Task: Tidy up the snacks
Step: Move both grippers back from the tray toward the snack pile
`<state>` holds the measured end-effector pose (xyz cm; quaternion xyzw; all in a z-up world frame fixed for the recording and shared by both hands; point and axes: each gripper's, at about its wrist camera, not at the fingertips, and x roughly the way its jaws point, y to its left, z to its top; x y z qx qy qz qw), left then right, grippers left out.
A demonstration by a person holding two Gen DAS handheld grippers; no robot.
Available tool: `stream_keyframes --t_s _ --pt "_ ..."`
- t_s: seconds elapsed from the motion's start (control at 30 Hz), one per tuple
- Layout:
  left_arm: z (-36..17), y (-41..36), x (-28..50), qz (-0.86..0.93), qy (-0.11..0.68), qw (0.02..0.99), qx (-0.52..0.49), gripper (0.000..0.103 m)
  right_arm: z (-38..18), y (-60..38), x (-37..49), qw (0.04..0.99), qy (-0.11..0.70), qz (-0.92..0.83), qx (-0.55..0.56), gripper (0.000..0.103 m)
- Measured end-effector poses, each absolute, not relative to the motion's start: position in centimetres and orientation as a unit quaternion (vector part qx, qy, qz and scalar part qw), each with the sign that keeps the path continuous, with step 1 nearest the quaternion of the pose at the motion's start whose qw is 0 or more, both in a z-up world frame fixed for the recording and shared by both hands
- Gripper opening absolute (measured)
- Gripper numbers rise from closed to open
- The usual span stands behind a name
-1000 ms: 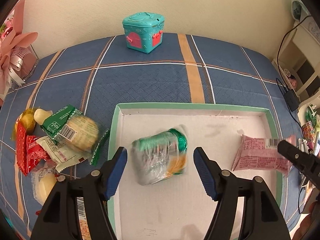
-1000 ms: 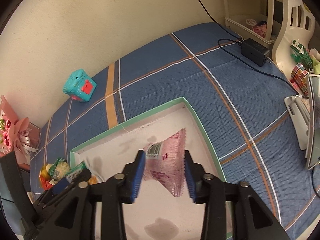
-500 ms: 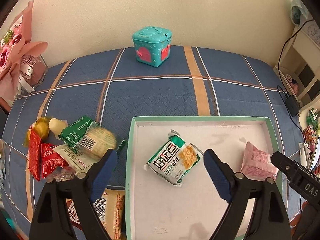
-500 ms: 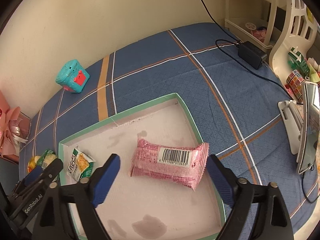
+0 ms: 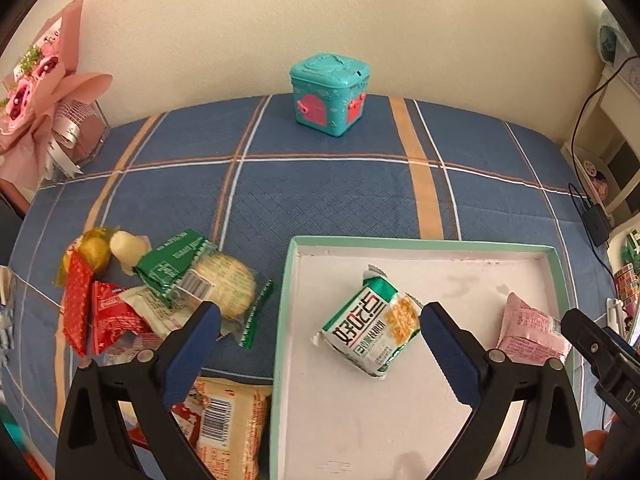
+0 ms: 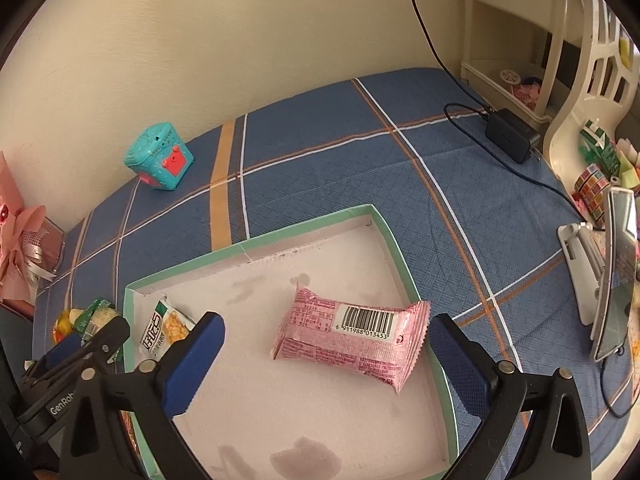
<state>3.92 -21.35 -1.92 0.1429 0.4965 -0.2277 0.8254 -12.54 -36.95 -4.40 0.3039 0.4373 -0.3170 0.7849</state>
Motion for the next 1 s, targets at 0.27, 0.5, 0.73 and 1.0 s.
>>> stream_keyframes --t_s 0.27,0.5,0.73,1.0 --pt "-0.4 -20.5 3.6 -0.21 0.475 0.843 0.141 0.1 -4.0 -35.2 -12.3 0.785 0.442 -0.312 0.301 0.103" --pt "1.2 -19.0 3.0 -0.206 0.464 0.85 0.143 0.1 -2.7 -33.4 -12.6 0.79 0.439 -0.313 0.291 0.103" --pt "2.8 -16.7 2.3 -0.207 0.457 0.849 0.167 0.1 -1.1 -30.9 -12.1 0.803 0.44 -0.296 0.271 0.103" --pt "3.6 -10.6 4.0 -0.191 0.491 0.843 0.105 0.1 0.3 -27.0 -10.4 0.815 0.447 -0.271 0.25 0.103"
